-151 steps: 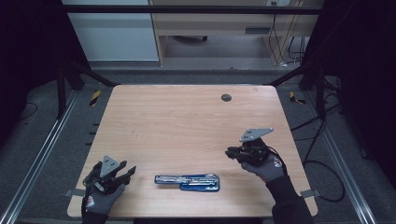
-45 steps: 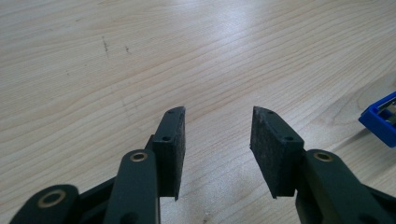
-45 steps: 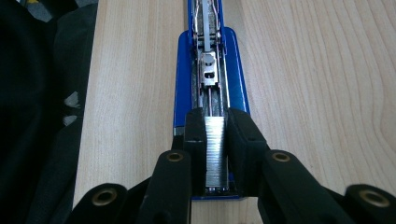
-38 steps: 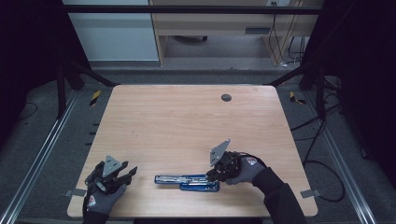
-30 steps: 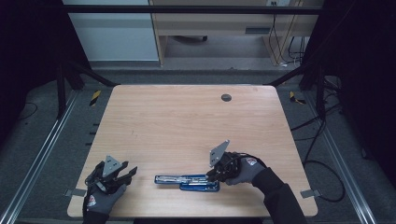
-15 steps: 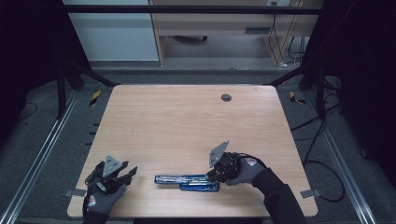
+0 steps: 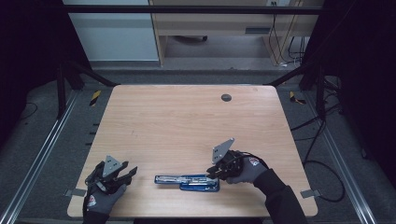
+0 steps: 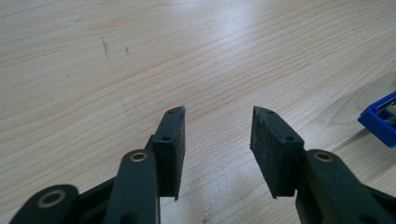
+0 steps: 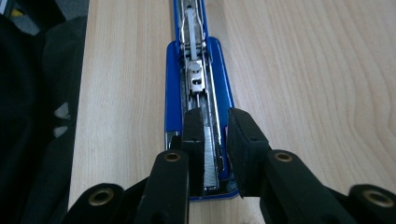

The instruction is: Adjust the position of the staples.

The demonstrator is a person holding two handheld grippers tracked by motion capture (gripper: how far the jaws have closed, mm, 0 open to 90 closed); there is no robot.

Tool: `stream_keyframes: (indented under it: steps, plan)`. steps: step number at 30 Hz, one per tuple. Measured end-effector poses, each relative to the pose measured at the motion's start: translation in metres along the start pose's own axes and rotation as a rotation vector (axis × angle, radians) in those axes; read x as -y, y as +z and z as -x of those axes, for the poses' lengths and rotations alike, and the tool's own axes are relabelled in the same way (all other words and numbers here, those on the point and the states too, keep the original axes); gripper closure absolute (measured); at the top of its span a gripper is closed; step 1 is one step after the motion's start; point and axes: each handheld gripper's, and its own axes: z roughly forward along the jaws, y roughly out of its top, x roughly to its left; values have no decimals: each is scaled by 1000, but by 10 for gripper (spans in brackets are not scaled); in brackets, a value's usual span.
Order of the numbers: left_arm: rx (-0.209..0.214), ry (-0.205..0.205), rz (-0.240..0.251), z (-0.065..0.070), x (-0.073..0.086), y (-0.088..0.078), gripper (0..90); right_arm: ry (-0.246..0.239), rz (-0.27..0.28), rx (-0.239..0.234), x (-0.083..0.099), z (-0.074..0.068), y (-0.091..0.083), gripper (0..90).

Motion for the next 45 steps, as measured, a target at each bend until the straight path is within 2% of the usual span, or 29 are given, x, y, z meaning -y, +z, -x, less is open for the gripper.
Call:
stream_keyframes:
  steps: [5, 9, 14, 20, 22, 27, 33, 39, 45]
  plan:
    - [3, 0, 1, 1, -1, 0, 556, 53, 42, 76, 1, -3, -6, 758]
    - [7, 1, 6, 3, -1, 0, 559, 102, 115, 120, 1, -9, -12, 768]
    - [20, 8, 12, 5, -4, -1, 562, 157, 165, 193, 5, -17, -16, 791]
    - [55, 32, 38, 11, -12, -3, 570, 239, 218, 270, 16, -27, -19, 891]
    - [74, 42, 49, 13, -15, -3, 582, 265, 239, 289, 21, -30, -22, 900]
    - [114, 65, 65, 19, -20, -6, 609, 321, 279, 306, 28, -37, -27, 900]
    - [147, 86, 72, 22, -24, -8, 647, 355, 294, 326, 36, -49, -22, 900]
    - [181, 107, 71, 25, -27, -9, 643, 388, 328, 332, 42, -57, -19, 900]
    - [231, 152, 55, 30, -33, -8, 597, 395, 298, 333, 46, -61, -10, 900]
